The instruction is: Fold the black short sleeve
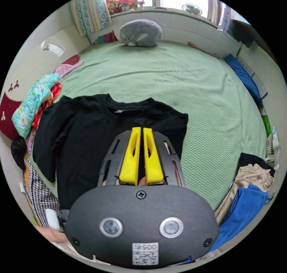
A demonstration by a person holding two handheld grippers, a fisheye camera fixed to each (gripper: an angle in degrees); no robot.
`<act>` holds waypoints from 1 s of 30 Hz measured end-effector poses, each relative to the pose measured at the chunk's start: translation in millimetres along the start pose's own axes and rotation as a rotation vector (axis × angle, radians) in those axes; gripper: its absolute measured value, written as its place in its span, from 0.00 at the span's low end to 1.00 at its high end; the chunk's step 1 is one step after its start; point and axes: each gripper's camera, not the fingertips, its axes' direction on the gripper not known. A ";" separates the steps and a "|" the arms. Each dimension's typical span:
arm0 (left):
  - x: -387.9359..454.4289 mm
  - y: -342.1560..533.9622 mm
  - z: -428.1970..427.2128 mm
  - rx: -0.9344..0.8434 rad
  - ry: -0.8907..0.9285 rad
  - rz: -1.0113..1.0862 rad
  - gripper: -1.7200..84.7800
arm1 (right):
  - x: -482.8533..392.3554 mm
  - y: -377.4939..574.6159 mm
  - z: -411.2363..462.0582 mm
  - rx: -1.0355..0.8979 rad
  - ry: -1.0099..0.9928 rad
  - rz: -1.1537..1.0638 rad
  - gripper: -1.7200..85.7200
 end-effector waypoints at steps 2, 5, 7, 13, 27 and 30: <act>-0.1 0.6 -1.3 0.003 0.005 -0.001 0.02 | -4.8 -6.7 -1.9 -0.011 -0.030 -0.016 0.03; -1.4 1.3 -3.7 0.005 0.024 -0.011 0.02 | -2.3 -10.9 -7.3 -0.018 -0.079 -0.017 0.07; -1.6 1.5 -5.7 0.003 0.034 -0.019 0.02 | 6.4 -6.9 -17.4 0.003 -0.068 -0.024 0.08; 5.7 3.2 -11.7 0.000 0.012 -0.008 0.02 | 54.4 18.4 -21.0 -0.062 0.046 0.010 0.09; 21.1 11.9 -31.8 -0.009 0.010 -0.003 0.01 | 154.4 33.0 25.1 -0.099 -0.124 0.403 0.11; 26.9 15.3 -38.1 -0.008 -0.002 0.005 0.01 | 161.5 36.4 28.4 -0.087 -0.173 0.401 0.06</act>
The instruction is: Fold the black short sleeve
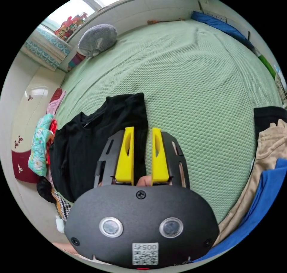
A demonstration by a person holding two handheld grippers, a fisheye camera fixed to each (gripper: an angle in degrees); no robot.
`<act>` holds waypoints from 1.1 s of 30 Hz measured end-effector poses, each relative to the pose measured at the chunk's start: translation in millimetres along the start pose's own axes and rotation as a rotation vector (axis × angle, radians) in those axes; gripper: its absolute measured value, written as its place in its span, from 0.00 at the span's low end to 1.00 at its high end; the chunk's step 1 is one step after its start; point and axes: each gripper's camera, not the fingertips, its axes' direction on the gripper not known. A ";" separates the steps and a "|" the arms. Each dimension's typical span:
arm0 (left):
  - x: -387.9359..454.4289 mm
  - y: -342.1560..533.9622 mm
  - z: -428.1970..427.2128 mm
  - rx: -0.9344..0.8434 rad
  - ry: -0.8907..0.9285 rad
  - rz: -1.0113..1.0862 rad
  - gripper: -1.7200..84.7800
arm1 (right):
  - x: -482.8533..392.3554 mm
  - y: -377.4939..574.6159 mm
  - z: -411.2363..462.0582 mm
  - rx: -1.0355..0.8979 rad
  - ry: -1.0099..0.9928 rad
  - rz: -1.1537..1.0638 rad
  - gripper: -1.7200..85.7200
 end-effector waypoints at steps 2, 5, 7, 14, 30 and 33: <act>3.5 2.3 -5.1 0.005 -0.003 0.005 0.01 | 5.3 -1.0 -2.8 0.005 -0.039 0.019 0.02; 9.2 7.0 -16.6 0.035 0.010 0.015 0.01 | 1.9 -7.0 -17.0 0.054 0.071 -0.042 0.00; 13.7 11.6 -27.6 0.073 0.016 0.023 0.02 | -2.8 -17.8 -29.0 0.074 0.148 -0.063 0.00; 22.1 22.0 -46.8 0.101 0.028 0.016 0.02 | -13.9 -23.3 -33.2 0.100 0.209 -0.050 0.01; 53.9 47.7 -76.8 0.024 0.015 0.032 0.02 | 6.4 106.8 -29.7 -0.062 0.099 -0.271 0.10; 58.9 53.0 -83.9 0.015 0.020 0.030 0.01 | 2.6 117.9 -24.1 -0.077 0.172 -0.293 0.04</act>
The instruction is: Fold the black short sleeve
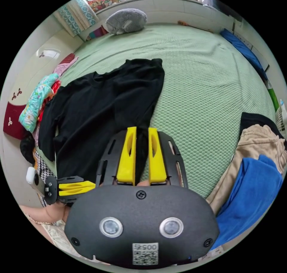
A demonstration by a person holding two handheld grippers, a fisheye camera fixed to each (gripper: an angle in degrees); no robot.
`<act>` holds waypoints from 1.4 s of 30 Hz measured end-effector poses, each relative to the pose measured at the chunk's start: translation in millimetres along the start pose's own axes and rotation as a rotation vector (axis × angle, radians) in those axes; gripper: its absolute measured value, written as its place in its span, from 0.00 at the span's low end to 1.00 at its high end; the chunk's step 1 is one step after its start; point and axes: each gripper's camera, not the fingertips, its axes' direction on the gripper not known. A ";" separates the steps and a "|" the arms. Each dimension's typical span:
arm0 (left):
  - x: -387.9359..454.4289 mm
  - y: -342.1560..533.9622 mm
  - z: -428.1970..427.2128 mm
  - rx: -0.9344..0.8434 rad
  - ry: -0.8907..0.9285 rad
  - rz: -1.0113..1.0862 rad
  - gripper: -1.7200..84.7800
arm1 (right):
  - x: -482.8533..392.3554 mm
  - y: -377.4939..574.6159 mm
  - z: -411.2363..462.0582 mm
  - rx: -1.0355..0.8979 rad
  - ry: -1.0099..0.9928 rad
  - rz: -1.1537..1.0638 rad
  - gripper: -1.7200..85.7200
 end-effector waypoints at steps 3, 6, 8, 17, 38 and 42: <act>5.6 5.5 -7.0 -0.017 0.031 0.002 0.01 | -6.8 12.3 -3.7 -0.004 0.084 -0.016 0.01; 15.8 12.1 -16.3 -0.018 0.017 0.029 0.01 | -5.8 27.9 -3.8 -0.010 0.164 0.012 0.01; 21.2 16.2 -21.6 -0.019 -0.001 0.042 0.01 | -3.0 39.8 -9.8 0.034 0.117 0.048 0.01; 42.9 56.2 -107.2 0.083 -0.035 -0.022 0.01 | -38.6 163.0 -56.5 0.077 -0.047 -0.061 0.14; 14.7 210.2 -201.4 -0.122 -0.375 -0.322 0.10 | -100.4 351.8 -33.3 -0.055 0.091 0.092 0.04; 29.2 205.5 -207.2 -0.215 -0.424 -0.255 0.06 | -108.0 364.1 -45.2 -0.033 0.064 0.088 0.00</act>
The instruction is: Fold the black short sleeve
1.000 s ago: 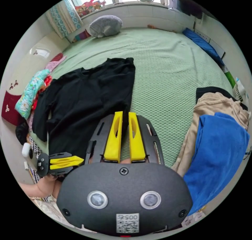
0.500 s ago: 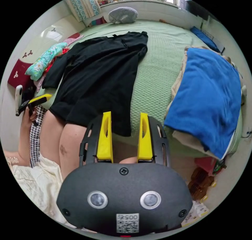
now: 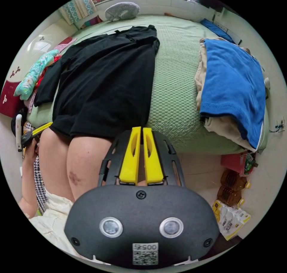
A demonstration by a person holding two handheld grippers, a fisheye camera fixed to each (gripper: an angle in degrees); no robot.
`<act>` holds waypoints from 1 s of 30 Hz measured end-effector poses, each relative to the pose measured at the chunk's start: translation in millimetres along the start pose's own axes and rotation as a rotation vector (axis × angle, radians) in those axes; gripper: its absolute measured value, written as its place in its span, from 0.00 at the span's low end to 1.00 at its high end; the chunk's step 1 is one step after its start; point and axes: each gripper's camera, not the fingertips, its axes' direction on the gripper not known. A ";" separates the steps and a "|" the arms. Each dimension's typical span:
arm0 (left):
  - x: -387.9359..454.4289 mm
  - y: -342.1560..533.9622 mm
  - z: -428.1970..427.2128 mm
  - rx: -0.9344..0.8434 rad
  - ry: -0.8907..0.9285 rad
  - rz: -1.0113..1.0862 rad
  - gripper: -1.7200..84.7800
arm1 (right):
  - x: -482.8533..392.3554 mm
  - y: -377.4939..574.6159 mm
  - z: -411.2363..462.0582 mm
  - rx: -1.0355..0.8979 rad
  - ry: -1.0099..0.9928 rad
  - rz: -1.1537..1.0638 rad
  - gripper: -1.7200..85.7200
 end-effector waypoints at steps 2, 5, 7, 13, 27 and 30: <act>2.5 2.0 -11.0 -0.009 -0.009 0.029 0.04 | -2.5 6.8 -13.7 0.030 -0.016 -0.014 0.00; 6.4 10.1 -46.4 0.040 -0.016 0.073 0.03 | -4.9 18.5 -48.5 0.118 -0.002 -0.029 0.00; 8.0 17.8 -86.0 0.096 0.006 0.104 0.03 | -2.8 28.8 -83.2 0.201 0.002 -0.035 0.00; 17.9 41.8 -167.3 0.143 0.008 0.231 0.02 | 11.4 60.4 -142.1 0.249 -0.025 -0.041 0.00; -47.0 55.4 -165.2 0.124 0.350 0.027 0.07 | 29.5 88.2 -77.7 0.089 -0.124 -0.026 0.03; -69.5 32.1 -188.7 0.260 0.257 -0.039 0.08 | -2.3 65.2 -82.2 0.149 -0.094 -0.131 0.05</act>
